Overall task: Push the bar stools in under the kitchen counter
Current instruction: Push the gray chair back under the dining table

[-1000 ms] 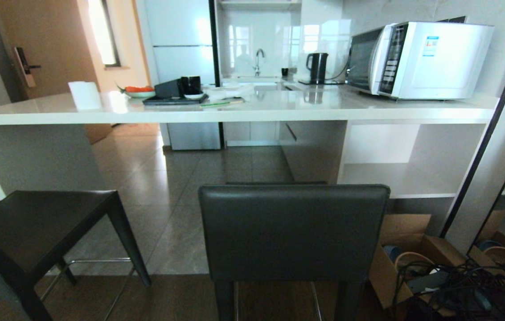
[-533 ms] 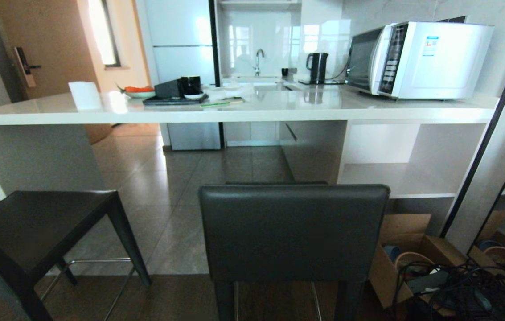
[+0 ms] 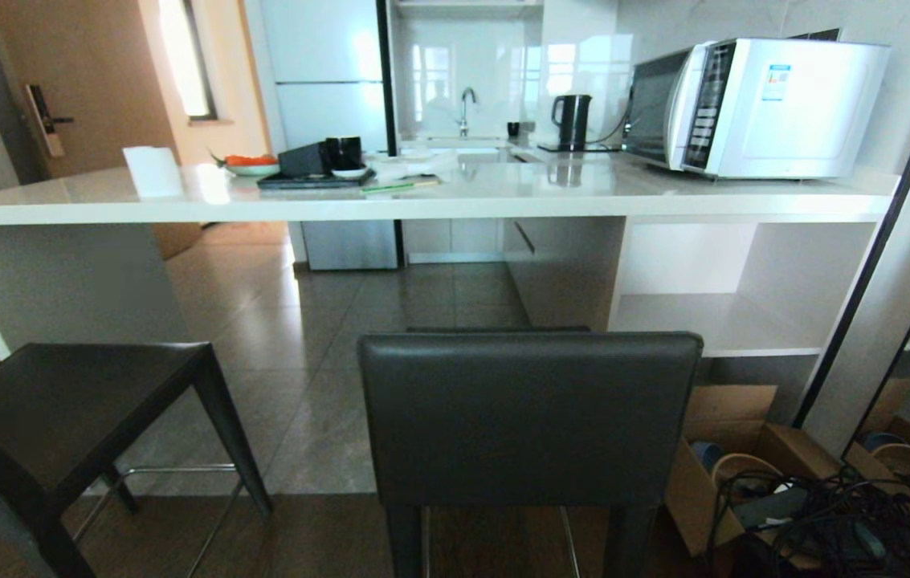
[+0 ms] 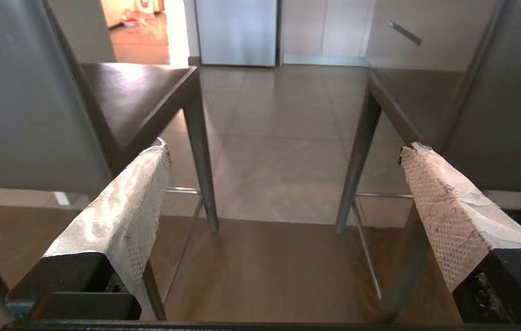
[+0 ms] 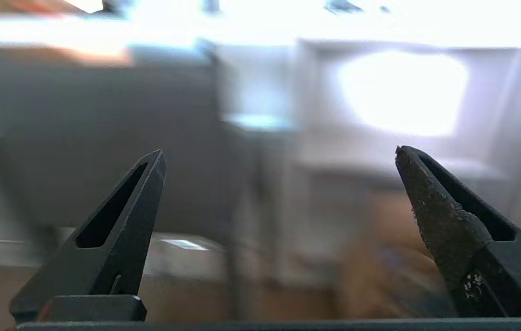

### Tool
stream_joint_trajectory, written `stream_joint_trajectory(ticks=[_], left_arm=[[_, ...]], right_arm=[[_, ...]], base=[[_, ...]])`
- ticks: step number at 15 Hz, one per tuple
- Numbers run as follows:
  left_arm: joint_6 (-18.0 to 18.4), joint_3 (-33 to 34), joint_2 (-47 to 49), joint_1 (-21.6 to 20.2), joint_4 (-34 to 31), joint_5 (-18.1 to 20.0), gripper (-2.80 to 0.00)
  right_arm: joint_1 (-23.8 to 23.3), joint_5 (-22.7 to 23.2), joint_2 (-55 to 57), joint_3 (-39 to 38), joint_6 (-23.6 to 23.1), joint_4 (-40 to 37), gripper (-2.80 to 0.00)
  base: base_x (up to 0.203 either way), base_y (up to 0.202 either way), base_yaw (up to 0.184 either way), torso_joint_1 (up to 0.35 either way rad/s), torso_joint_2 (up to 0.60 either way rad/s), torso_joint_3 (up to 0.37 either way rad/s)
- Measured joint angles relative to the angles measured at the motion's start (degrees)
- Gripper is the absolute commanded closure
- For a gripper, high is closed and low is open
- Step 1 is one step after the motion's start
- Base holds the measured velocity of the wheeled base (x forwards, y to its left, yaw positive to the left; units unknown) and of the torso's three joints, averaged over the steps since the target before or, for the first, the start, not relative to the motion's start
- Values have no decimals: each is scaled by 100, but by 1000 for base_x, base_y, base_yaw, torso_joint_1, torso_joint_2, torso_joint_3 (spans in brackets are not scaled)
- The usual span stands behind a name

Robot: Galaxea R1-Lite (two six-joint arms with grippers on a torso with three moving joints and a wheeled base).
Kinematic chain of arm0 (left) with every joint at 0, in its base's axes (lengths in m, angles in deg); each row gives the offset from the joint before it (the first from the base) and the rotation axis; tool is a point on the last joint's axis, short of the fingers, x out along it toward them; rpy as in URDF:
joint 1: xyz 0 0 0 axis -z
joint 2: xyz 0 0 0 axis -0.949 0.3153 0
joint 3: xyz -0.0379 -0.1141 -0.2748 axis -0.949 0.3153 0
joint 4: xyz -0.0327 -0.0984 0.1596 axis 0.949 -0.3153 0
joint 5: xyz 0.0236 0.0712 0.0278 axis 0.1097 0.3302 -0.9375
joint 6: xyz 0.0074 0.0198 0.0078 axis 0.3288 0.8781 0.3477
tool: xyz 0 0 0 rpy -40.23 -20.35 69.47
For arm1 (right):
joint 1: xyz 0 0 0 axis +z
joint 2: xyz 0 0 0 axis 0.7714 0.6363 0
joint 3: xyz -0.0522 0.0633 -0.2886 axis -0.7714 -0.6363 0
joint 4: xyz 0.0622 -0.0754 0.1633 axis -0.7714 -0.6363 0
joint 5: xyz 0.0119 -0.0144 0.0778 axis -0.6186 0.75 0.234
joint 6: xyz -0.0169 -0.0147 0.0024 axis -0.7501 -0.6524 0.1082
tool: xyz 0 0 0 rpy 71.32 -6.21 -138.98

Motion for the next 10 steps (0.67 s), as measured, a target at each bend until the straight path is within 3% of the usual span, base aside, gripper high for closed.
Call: stream_joint_trajectory(ticks=[1, 4, 8, 10], left_arm=[[-4, 38, 0, 3, -11, 17, -280], [66, 51, -5, 1, -219, 96, -280], [232, 161, -5, -4, -156, 196, -280], [328, 237, -5, -2, 184, 221, -280]], right_arm=[[0, -310, 0, -97, -275, -115, -280], [0, -475, -2, -190, -757, -673, -280], [0, -497, -2, -200, -530, -894, -280], [5, -518, -2, -200, -305, -930, -280]], base=[[0, 0, 0, 0, 0, 0], [0, 0, 0, 0, 0, 0], [0, 0, 0, 0, 0, 0], [0, 0, 0, 0, 0, 0]])
